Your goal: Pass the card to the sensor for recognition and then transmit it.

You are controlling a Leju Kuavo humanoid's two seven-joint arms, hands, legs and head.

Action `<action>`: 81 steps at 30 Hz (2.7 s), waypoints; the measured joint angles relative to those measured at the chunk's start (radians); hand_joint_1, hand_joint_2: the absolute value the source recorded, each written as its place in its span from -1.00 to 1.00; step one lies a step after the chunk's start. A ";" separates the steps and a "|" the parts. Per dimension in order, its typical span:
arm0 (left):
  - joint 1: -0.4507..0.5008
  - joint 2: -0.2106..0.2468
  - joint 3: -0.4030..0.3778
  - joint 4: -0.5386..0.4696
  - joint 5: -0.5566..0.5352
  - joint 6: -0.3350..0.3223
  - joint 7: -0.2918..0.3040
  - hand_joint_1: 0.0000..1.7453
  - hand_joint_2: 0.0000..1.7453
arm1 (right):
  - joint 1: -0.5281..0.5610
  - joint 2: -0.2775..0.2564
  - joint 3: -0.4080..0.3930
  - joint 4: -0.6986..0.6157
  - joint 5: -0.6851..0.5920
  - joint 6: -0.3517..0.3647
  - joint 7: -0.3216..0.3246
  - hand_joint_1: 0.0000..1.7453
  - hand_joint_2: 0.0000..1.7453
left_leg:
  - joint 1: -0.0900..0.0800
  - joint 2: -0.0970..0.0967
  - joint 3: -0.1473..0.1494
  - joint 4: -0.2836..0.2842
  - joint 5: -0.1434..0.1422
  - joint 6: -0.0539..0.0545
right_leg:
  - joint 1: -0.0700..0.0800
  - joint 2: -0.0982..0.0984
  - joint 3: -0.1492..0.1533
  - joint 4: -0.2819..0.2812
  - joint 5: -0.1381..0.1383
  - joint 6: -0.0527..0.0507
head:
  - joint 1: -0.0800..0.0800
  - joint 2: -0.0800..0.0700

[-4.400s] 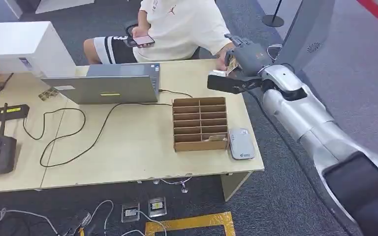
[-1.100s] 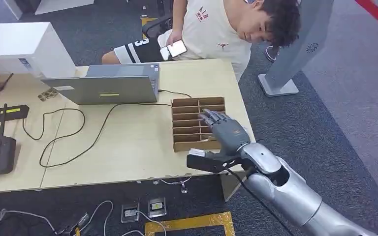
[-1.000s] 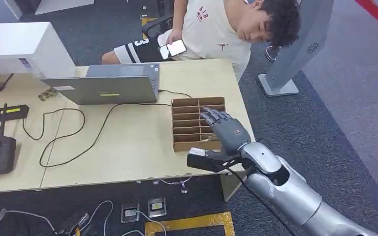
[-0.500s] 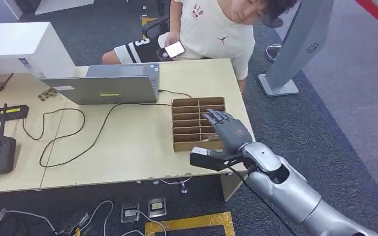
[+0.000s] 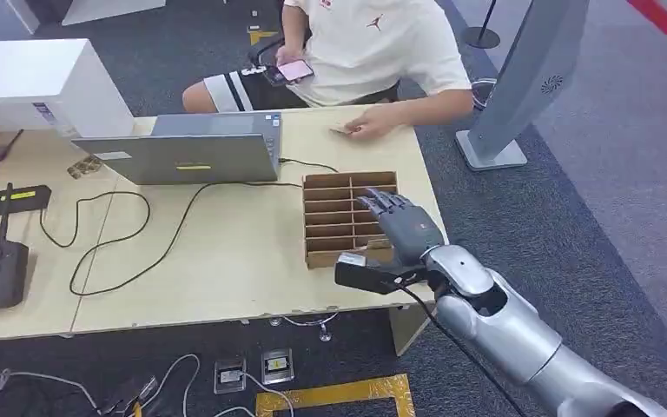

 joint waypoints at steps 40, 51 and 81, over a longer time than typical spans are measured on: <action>0.001 0.000 0.000 -0.001 0.004 0.000 0.000 -1.00 -1.00 | -0.018 0.032 0.005 0.153 -0.009 -0.031 -0.034 -1.00 1.00 | 0.000 0.000 0.000 0.000 0.000 0.000 | 0.000 0.000 0.000 0.000 0.000 0.000 | 0.000 0.000; 0.001 0.000 0.000 -0.001 0.006 0.000 0.011 -1.00 -1.00 | -0.034 0.045 0.019 0.181 -0.018 -0.031 -0.047 0.22 1.00 | 0.000 0.000 0.000 0.000 0.000 0.000 | 0.000 0.000 0.000 0.000 0.000 0.000 | 0.000 0.000; 0.012 0.008 -0.001 -0.001 -0.002 0.000 0.013 -1.00 -1.00 | -0.045 0.050 0.030 0.207 -0.044 0.023 -0.029 0.96 1.00 | 0.000 0.000 0.000 0.000 0.000 0.000 | 0.000 0.000 0.000 0.000 0.000 0.000 | 0.001 0.000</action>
